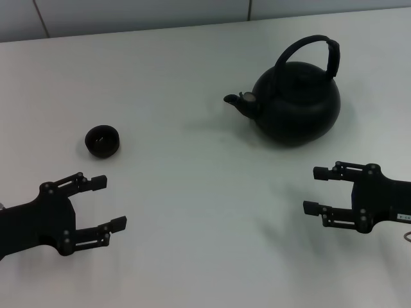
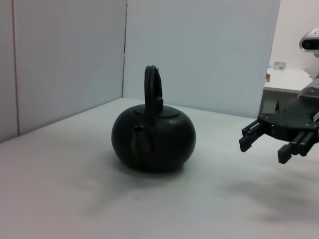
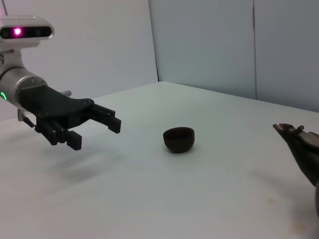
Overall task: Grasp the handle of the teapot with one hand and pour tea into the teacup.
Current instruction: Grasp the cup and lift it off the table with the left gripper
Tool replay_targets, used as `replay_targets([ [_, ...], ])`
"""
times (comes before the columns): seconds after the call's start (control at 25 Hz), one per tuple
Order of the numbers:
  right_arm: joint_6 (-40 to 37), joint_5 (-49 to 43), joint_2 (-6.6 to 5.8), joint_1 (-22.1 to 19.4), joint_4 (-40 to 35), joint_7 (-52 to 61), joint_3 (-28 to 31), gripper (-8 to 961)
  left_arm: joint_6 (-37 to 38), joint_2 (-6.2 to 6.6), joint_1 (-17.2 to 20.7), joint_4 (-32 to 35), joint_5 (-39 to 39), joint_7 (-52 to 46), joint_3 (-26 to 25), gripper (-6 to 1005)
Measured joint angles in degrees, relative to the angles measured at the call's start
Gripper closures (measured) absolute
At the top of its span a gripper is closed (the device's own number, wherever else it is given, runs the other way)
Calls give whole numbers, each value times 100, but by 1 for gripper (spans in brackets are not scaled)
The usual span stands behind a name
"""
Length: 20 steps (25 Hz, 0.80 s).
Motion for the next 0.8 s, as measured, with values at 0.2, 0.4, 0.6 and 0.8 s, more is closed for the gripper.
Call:
replay_targets([
  [0.2, 9, -5, 2, 23, 0, -3, -18, 246, 1, -11, -6, 18, 120, -6, -10, 159],
  [0.4, 10, -9, 27, 40, 0, -5, -38, 245, -3, -22, -11, 21, 146, -7, -6, 165],
  [0.6, 17, -9, 33, 50, 1, -7, -38, 245, 10, -37, -11, 22, 149, 8, -28, 171],
  [0.8, 19, -8, 40, 51, 7, -8, 3, 245, -67, -109, 5, 22, 111, 63, -229, 177],
])
